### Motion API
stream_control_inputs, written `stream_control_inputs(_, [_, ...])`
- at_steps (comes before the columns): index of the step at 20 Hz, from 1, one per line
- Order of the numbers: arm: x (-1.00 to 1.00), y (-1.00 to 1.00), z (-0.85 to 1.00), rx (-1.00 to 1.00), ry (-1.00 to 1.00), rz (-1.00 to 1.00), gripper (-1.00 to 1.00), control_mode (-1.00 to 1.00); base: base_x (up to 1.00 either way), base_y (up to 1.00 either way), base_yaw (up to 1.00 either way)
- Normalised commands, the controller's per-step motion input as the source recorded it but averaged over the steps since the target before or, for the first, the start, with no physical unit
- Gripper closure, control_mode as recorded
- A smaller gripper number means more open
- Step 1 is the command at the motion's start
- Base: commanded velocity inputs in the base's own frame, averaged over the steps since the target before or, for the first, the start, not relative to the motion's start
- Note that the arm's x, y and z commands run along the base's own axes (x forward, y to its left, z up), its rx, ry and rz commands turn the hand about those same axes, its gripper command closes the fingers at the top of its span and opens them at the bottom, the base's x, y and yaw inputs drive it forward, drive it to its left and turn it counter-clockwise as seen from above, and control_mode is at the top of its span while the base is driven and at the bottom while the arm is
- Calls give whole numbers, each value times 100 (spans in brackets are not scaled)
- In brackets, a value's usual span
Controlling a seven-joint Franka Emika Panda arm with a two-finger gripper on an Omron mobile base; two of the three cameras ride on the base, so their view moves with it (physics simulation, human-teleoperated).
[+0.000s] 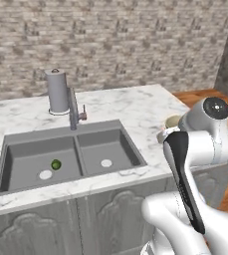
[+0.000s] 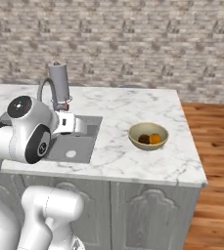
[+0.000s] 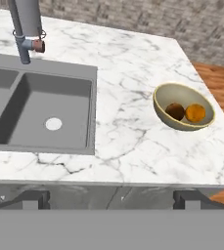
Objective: Pick the oranges from the cabinet and place them in one bowl. Pick the avocado from the sink and place it in the other bowl.
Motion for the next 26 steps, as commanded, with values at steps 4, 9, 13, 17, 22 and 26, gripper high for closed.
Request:
stream_control_inputs(4, [0, 0, 0, 0, 0, 0, -100, 100, -9, 62, -7])
stream_control_inputs(9, [0, 0, 0, 0, 0, 0, -100, 100, -5, 62, -4])
stream_control_inputs(13, [0, 0, 0, 0, 0, 0, -100, 100, -4, 63, -2])
stream_control_inputs(17, [0, 0, 0, 0, 0, 0, -100, 100, 0, 64, 0])
stream_control_inputs(22, [0, 0, 0, 0, 0, 0, -100, 100, 0, 57, 0])
stream_control_inputs(26, [0, 0, 0, 0, 0, 0, -100, 100, 6, 52, 0])
